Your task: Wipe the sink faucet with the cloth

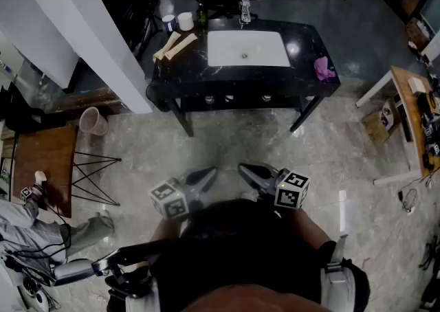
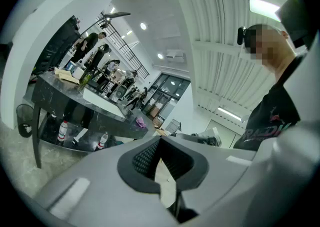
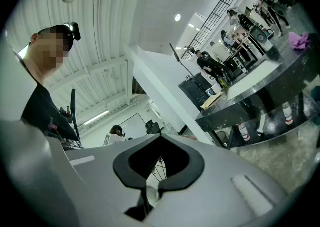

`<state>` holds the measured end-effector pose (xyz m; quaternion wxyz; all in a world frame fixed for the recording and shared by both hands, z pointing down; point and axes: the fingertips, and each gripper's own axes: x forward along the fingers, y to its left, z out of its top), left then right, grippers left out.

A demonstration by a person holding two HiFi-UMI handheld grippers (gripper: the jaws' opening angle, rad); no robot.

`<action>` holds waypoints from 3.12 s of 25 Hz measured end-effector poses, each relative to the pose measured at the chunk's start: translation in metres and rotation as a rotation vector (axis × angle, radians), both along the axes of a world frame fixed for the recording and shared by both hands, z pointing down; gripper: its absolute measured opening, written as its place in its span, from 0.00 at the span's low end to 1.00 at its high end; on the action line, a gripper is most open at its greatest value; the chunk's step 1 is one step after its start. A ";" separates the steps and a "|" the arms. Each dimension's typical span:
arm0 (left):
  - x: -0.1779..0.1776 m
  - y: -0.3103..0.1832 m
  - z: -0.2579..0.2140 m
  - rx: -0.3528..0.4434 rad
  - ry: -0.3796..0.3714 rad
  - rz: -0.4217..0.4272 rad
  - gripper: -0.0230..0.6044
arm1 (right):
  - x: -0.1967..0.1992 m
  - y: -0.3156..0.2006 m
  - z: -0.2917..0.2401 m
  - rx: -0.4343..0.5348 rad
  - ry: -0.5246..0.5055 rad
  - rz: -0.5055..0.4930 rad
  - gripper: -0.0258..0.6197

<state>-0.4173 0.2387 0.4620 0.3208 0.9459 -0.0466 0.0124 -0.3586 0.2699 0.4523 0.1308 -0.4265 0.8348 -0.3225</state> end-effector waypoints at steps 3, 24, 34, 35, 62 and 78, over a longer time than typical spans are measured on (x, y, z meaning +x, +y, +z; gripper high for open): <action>-0.004 0.000 0.008 0.007 0.003 0.007 0.04 | -0.003 0.002 0.002 0.000 0.005 0.003 0.06; 0.021 0.027 0.027 -0.077 -0.045 0.200 0.04 | 0.035 0.047 0.021 -0.031 -0.040 0.308 0.06; 0.156 0.068 0.028 -0.028 -0.075 0.299 0.04 | 0.180 0.106 0.024 -0.012 -0.077 0.468 0.11; 0.172 0.071 0.029 -0.026 -0.076 0.297 0.04 | 0.198 0.111 0.023 -0.014 -0.076 0.472 0.11; 0.363 -0.115 0.039 -0.045 -0.053 0.233 0.04 | 0.480 -0.055 0.069 -0.198 0.040 0.701 0.22; 0.326 -0.248 0.043 -0.067 -0.103 -0.120 0.04 | 0.663 -0.209 0.151 -0.552 0.494 0.779 0.37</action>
